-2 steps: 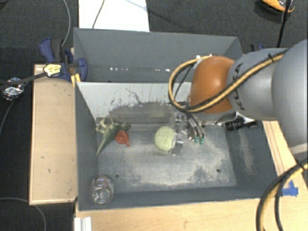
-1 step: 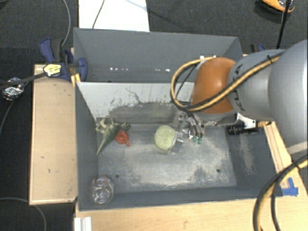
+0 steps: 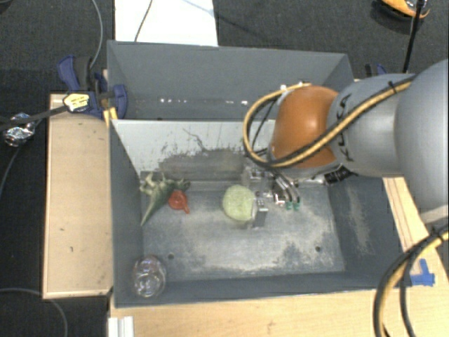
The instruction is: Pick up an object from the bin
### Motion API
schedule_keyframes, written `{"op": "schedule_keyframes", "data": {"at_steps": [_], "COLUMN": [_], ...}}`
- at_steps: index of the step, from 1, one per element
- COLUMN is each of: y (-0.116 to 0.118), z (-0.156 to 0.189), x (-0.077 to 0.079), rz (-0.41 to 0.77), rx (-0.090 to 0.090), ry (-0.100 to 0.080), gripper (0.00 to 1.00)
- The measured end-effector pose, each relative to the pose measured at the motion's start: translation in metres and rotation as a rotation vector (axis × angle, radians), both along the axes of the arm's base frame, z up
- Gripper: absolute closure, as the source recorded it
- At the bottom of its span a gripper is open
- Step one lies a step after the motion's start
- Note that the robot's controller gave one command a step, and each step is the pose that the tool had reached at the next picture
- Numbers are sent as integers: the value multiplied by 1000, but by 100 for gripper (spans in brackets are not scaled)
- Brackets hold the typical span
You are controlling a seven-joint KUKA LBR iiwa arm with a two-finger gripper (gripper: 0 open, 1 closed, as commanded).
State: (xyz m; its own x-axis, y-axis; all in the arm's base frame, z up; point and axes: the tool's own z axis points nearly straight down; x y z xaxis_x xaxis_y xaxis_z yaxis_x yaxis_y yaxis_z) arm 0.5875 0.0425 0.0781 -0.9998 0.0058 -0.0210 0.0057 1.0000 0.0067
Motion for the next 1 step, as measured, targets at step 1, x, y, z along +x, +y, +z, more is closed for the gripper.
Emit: {"op": "schedule_keyframes", "data": {"at_steps": [1], "y": [52], "z": [-7], "x": [6], "rz": [27], "rx": [2], "ry": [-6], "gripper": [100]}}
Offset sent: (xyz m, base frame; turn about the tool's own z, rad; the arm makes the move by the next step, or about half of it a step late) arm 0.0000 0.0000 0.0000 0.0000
